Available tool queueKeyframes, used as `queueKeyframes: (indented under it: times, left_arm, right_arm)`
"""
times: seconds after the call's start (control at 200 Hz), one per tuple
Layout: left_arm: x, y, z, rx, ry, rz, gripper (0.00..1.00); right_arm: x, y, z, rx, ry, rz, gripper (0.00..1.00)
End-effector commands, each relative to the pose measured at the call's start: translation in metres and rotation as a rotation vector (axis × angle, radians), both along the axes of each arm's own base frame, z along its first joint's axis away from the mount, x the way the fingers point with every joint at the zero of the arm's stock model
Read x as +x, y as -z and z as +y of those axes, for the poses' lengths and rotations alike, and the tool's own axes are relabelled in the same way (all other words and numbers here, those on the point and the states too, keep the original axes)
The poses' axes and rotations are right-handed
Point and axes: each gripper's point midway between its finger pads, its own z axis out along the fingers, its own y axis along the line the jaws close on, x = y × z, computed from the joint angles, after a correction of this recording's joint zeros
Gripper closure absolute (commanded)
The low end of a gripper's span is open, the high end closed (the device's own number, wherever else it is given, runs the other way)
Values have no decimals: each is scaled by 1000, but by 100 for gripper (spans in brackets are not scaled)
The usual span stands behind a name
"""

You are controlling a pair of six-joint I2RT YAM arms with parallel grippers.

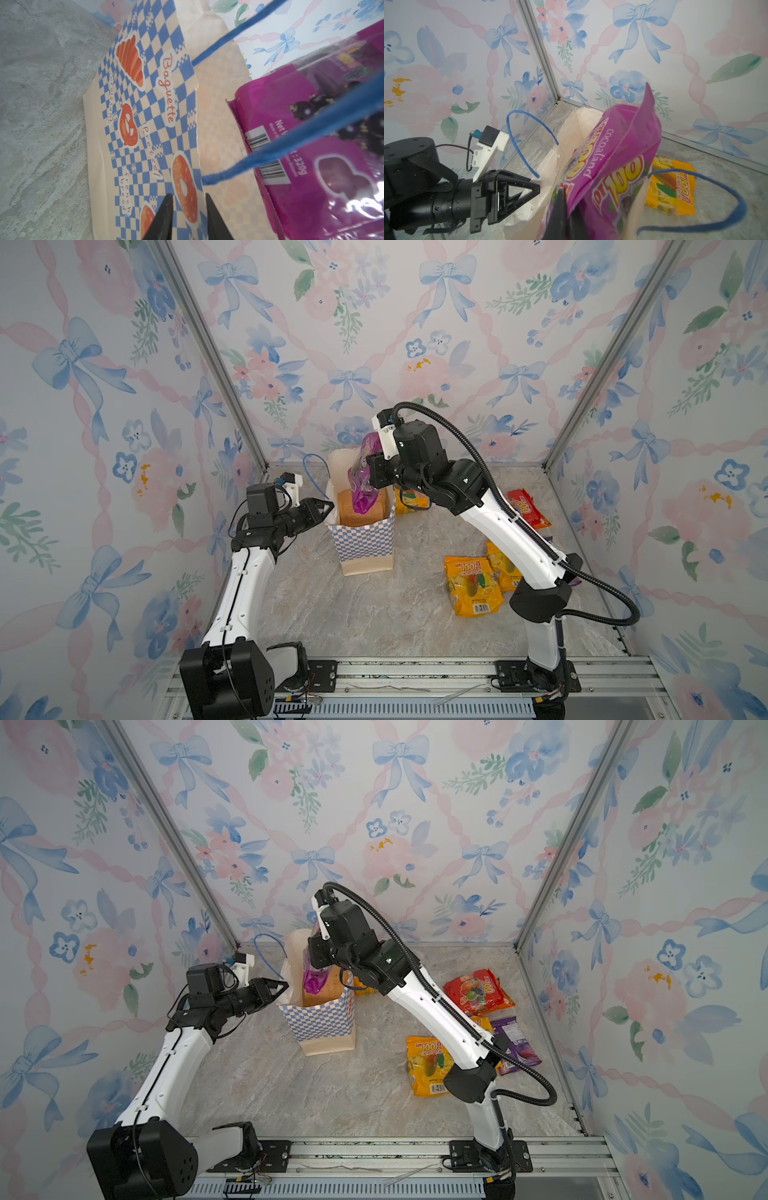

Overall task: Place the snacks into the paper bag
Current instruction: Place the snack in the paper bag.

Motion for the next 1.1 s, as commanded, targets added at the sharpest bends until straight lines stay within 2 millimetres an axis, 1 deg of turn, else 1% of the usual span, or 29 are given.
queueKeyframes:
  times: [0.0,0.11,0.255,0.456,0.501,0.641,0.671,0.731,0.806,0.861,1.006,1.096]
  left_arm:
    - [2,-11,-1,4,11,-29,73]
    - [2,-12,-1,5,11,-34,73]
    - [1,-14,-2,2,13,-36,73]
    - [0,-16,-2,1,15,-41,73]
    - [0,-16,-2,2,13,-42,72]
    - [3,-17,-2,-2,21,-40,73]
    - [3,-18,-3,-6,26,-42,73]
    - [4,-19,-3,-3,22,-44,73]
    - [4,-18,-2,2,17,-45,72]
    - [3,-18,-1,2,13,-44,72]
    - [3,-15,-2,0,17,-37,73]
    - [4,-15,-1,2,15,-37,72]
  right_arm:
    - [1,-16,4,60,12,-31,100]
    - [6,-4,6,33,24,-17,100]
    - [10,10,14,18,18,7,100]
    - [12,25,19,3,15,39,100]
    - [13,28,21,10,10,53,92]
    - [14,32,26,20,-1,77,61]
    - [14,32,26,22,-2,80,56]
    - [15,33,27,24,-4,83,50]
    - [13,29,25,29,-11,83,41]
    - [10,24,23,33,-18,79,37]
    - [-5,-6,11,78,-64,53,28]
    - [-17,-27,2,121,-99,35,26]
